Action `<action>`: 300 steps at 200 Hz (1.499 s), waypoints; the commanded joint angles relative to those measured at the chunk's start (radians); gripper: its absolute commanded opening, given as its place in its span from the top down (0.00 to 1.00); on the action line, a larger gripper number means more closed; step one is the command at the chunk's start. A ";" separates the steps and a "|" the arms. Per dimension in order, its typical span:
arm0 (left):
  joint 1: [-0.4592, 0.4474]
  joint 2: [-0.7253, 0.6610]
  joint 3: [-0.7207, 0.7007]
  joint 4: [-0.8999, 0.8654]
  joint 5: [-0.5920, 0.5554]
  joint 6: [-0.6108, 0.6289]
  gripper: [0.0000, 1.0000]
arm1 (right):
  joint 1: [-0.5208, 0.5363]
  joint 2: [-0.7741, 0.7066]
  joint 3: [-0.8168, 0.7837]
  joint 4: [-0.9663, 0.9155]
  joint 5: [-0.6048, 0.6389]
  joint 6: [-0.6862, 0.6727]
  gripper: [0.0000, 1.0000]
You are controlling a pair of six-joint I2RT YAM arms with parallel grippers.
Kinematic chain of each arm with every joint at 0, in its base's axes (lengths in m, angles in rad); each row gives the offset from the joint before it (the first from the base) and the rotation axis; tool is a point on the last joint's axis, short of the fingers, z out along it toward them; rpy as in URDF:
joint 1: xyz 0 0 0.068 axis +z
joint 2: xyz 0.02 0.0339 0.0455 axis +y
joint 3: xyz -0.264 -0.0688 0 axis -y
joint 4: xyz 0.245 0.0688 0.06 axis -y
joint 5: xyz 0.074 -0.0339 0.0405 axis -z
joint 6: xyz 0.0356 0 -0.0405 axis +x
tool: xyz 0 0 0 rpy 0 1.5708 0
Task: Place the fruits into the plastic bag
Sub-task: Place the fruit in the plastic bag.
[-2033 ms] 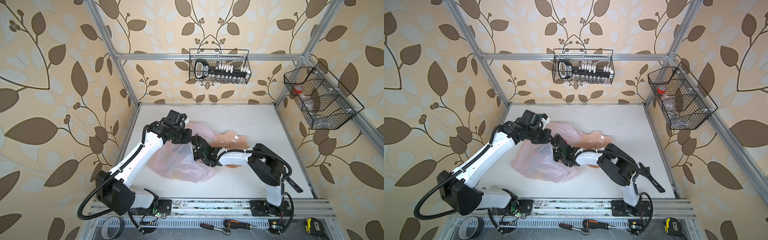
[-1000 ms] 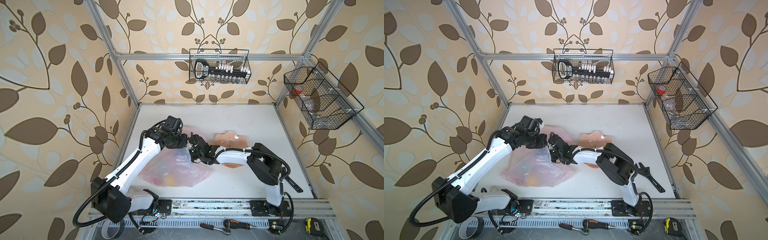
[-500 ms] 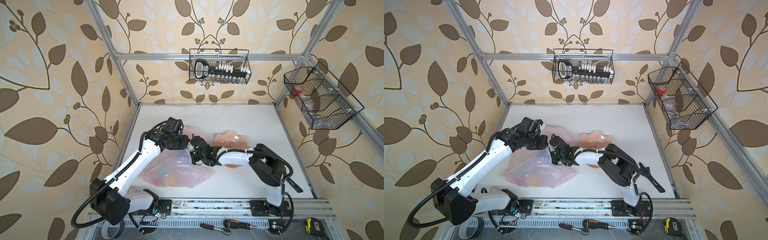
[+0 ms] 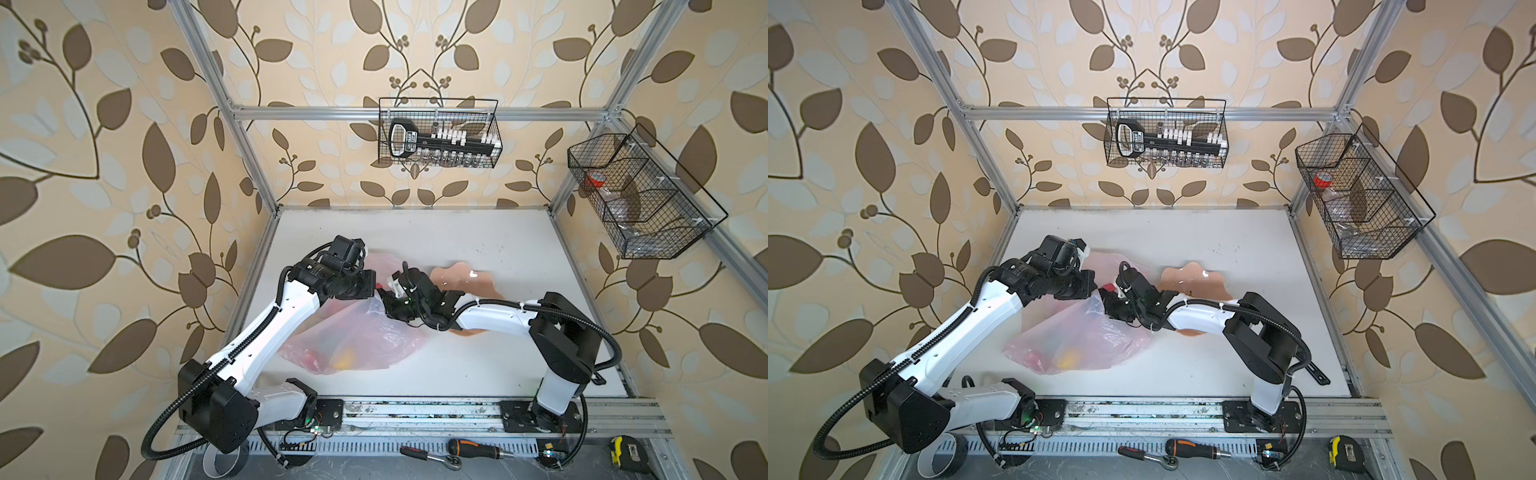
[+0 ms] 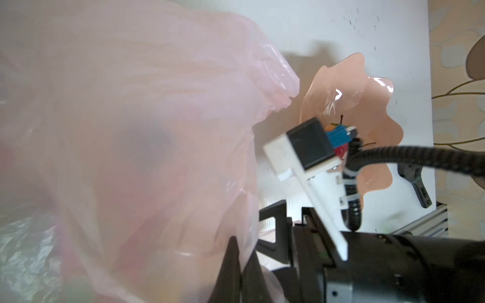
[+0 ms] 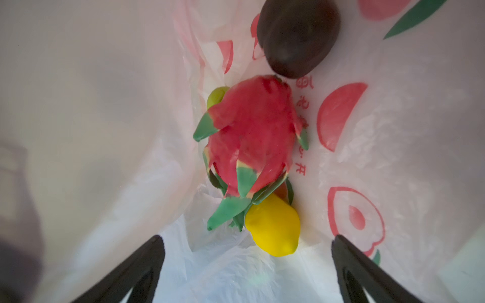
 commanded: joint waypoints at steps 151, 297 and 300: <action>0.001 -0.054 -0.007 -0.011 0.080 0.052 1.00 | -0.112 -0.192 0.062 -0.413 0.229 -0.321 0.02; 0.001 -0.036 0.020 -0.005 0.092 0.059 1.00 | -0.341 -0.459 -0.027 -0.923 0.481 -0.621 0.16; 0.001 -0.036 0.020 -0.005 0.093 0.058 1.00 | -0.340 -0.454 -0.029 -0.922 0.481 -0.620 0.17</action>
